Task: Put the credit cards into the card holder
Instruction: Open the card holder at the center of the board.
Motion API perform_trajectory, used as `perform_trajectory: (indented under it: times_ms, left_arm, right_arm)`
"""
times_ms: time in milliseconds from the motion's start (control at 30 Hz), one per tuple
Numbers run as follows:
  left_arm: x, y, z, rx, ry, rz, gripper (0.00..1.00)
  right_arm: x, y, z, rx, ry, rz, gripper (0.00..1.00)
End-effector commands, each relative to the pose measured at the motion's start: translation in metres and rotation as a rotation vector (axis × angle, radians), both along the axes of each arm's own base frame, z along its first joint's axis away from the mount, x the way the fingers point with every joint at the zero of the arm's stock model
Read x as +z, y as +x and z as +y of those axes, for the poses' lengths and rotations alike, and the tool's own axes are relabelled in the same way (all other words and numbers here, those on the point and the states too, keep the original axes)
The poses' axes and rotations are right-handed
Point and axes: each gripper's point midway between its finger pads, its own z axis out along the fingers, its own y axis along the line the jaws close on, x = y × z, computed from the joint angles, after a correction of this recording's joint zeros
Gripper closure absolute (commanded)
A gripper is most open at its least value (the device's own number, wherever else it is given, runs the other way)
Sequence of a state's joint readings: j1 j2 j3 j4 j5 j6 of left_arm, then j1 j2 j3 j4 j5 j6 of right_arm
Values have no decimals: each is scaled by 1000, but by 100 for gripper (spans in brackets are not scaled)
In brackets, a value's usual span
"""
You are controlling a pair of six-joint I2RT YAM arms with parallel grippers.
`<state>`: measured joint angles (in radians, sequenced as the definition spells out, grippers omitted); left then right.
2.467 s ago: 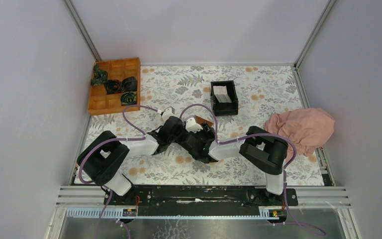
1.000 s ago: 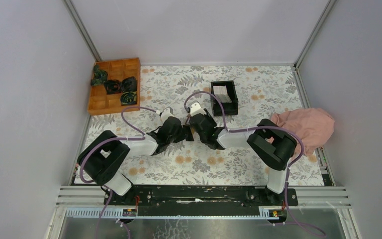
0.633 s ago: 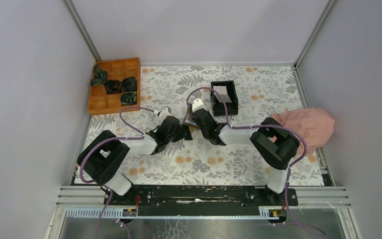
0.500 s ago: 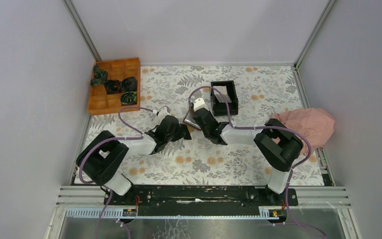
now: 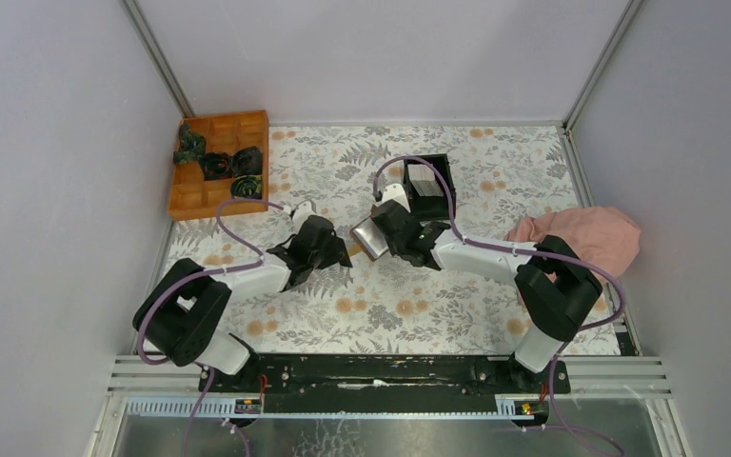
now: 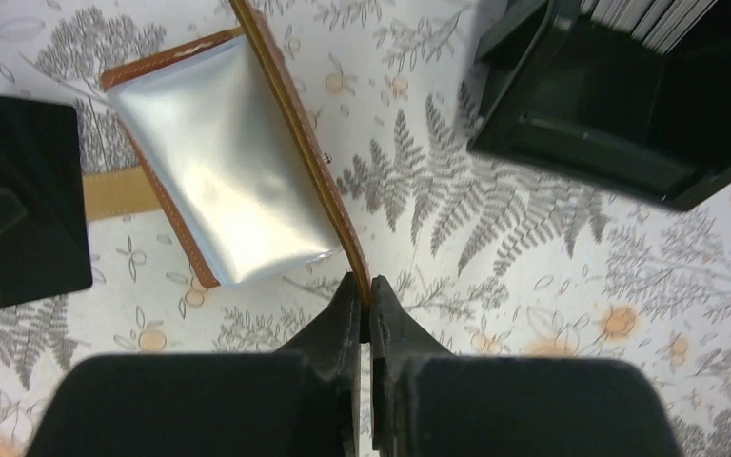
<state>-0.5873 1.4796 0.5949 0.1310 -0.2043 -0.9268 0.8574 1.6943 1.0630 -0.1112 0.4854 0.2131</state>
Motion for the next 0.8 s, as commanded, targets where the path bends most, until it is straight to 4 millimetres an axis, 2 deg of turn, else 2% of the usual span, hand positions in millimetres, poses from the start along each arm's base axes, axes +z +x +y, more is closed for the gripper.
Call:
perform_trajectory:
  times_ms: [0,300,367,600,767]
  left_arm:
    - [-3,-2,13,-14,92,30,100]
    - [7,8,2,-51,85,16,100]
    - [10,10,0,-59,84,10,100]
    - [17,16,-10,-93,68,-1,100]
    - [12,15,-12,-104,69,16,100]
  right_arm:
    - [8,-19,-4,-64,98,80,100]
    - [-25,-56,2,-143,337,243,100]
    - [-23,-59,3,-171,412,251,100]
    - [-17,-60,-6,-213,455,247,100]
    - [-15,-61,-14,-239,469,237,100]
